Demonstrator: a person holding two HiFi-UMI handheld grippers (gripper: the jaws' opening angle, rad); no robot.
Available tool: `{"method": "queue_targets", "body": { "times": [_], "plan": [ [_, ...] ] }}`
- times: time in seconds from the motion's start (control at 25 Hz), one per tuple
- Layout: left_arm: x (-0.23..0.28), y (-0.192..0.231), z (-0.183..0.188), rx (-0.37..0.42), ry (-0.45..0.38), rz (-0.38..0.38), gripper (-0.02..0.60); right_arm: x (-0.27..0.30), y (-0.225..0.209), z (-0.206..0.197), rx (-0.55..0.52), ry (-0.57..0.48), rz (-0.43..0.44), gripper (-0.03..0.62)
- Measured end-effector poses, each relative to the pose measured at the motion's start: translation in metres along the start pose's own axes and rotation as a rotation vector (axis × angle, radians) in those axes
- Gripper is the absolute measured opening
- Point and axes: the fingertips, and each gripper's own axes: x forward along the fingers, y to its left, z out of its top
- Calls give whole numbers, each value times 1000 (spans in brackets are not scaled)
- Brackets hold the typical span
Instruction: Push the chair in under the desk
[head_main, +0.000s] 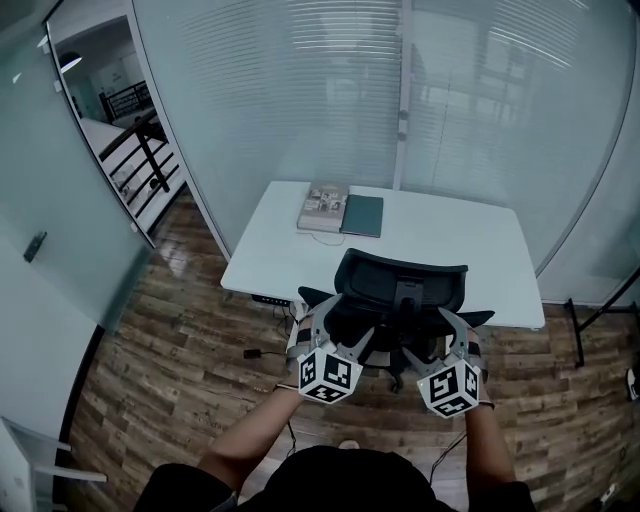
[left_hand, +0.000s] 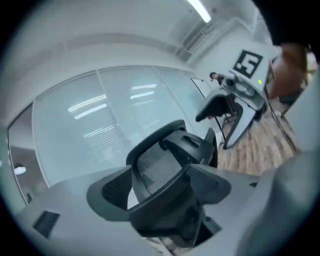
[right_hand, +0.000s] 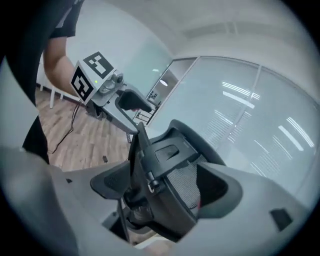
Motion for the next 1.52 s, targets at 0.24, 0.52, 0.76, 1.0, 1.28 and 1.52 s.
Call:
{"method": "queue_targets", "body": {
  "times": [0.24, 0.52, 0.76, 1.0, 1.28, 1.52],
  "plan": [
    [-30, 18, 26, -293, -131, 86, 210, -32, -25, 39, 222, -188, -119, 194],
    [-32, 14, 26, -362, -125, 97, 15, -52, -41, 34, 453, -299, -223, 3],
    [-31, 0, 21, -377, -152, 48, 15, -53, -34, 20, 613, -307, -160, 2],
    [-26, -3, 23, -399, -124, 26, 17, -51, -38, 24, 652, -311, -153, 2],
    [-21, -1, 27, -418, -125, 26, 17, -51, -48, 12, 687, -276, -197, 3],
    [-16, -1, 21, -410, -115, 28, 17, -48, -52, 9, 660, -260, -208, 3]
  ]
}}
